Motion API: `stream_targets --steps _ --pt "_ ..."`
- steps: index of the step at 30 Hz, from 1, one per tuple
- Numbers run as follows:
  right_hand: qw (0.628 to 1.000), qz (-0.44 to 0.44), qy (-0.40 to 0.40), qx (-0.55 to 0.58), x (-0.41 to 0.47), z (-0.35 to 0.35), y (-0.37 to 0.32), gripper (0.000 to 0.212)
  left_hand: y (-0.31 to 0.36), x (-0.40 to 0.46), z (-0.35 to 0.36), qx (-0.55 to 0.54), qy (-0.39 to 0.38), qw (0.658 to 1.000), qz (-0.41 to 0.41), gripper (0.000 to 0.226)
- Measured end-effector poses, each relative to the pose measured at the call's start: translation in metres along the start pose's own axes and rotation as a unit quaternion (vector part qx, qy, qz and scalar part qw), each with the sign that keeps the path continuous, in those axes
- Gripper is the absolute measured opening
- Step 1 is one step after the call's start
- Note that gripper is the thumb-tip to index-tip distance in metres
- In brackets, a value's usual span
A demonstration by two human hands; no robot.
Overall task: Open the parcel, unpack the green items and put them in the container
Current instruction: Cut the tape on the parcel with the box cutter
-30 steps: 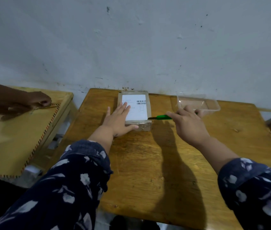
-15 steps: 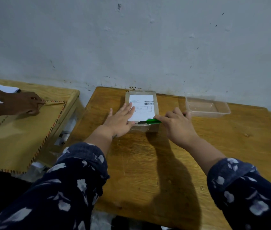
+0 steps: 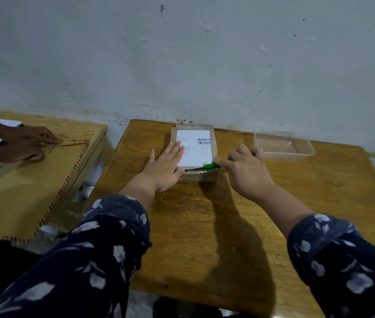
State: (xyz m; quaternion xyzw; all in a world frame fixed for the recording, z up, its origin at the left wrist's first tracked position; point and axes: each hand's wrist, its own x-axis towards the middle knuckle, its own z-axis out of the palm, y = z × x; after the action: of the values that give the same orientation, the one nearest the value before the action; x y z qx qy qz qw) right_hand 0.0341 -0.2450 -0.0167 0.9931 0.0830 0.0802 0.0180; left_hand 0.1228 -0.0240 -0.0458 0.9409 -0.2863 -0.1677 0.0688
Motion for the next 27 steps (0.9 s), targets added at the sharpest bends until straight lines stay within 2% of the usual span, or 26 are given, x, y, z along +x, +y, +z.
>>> stream_targets --steps 8,11,16,23,27 --pt "0.999 0.012 -0.006 -0.031 -0.007 -0.003 0.003 0.053 0.003 -0.001 -0.002 0.015 -0.002 1.0 -0.008 0.063" --pt "0.999 0.028 -0.006 -0.019 -0.009 0.0 0.008 0.053 0.011 -0.001 0.0 0.033 0.021 0.999 -0.022 0.061" --pt "0.999 0.033 0.005 -0.015 -0.012 0.005 0.007 0.054 0.033 0.012 0.007 -0.003 0.076 0.997 -0.028 0.056" --pt "0.999 0.013 -0.014 -0.027 -0.015 0.0 0.016 0.056 0.036 0.026 0.015 0.034 0.083 0.996 -0.028 0.06" --pt "0.998 0.043 -0.02 -0.041 -0.027 0.003 0.037 0.056 0.034 0.027 0.016 0.052 0.091 0.994 -0.019 0.062"
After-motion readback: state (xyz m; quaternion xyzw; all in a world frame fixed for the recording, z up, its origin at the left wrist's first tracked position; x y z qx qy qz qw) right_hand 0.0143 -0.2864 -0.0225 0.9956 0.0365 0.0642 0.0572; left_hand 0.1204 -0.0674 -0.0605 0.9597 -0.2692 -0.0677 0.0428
